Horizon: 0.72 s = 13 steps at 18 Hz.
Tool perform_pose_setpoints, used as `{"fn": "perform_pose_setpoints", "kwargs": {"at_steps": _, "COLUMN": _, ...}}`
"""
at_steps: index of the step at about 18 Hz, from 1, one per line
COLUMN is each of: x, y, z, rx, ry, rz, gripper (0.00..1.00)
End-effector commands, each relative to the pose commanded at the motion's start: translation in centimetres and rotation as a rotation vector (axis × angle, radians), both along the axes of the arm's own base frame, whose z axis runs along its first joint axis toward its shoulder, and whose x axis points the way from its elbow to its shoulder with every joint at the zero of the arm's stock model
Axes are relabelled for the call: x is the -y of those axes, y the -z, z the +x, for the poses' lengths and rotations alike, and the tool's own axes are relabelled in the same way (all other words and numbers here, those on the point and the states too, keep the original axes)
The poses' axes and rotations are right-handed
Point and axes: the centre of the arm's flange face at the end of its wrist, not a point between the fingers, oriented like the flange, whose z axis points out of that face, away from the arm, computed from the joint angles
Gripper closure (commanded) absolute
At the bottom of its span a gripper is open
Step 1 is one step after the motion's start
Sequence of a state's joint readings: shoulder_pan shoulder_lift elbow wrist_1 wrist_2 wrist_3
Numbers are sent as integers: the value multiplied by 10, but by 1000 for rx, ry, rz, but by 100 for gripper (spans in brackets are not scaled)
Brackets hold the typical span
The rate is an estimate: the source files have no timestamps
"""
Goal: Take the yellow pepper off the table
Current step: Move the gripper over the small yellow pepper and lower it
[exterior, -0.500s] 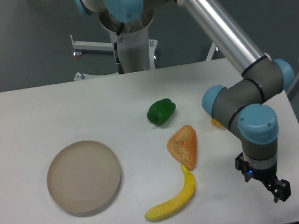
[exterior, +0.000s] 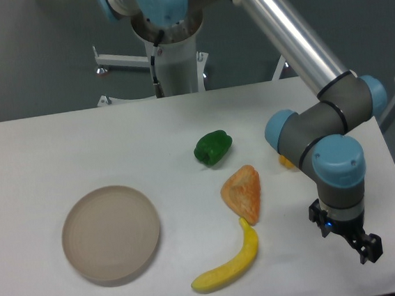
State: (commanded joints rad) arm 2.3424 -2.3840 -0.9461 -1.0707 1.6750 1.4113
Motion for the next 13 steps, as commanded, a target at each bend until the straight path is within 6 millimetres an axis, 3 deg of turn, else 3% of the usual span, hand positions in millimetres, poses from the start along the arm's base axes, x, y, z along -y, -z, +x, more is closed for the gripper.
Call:
{"fn": "perform_pose_setpoints", "kwargs": {"at_steps": 9, "x": 78, "y": -19, "z": 25, "rx": 117, "ry": -52, "rz": -163, "gripper": 0}}
{"fn": "perform_pose_setpoints", "kwargs": {"at_steps": 13, "x": 110, "y": -8, "z": 31, "rx": 155, "ry": -59, "rz": -221, "gripper": 0}}
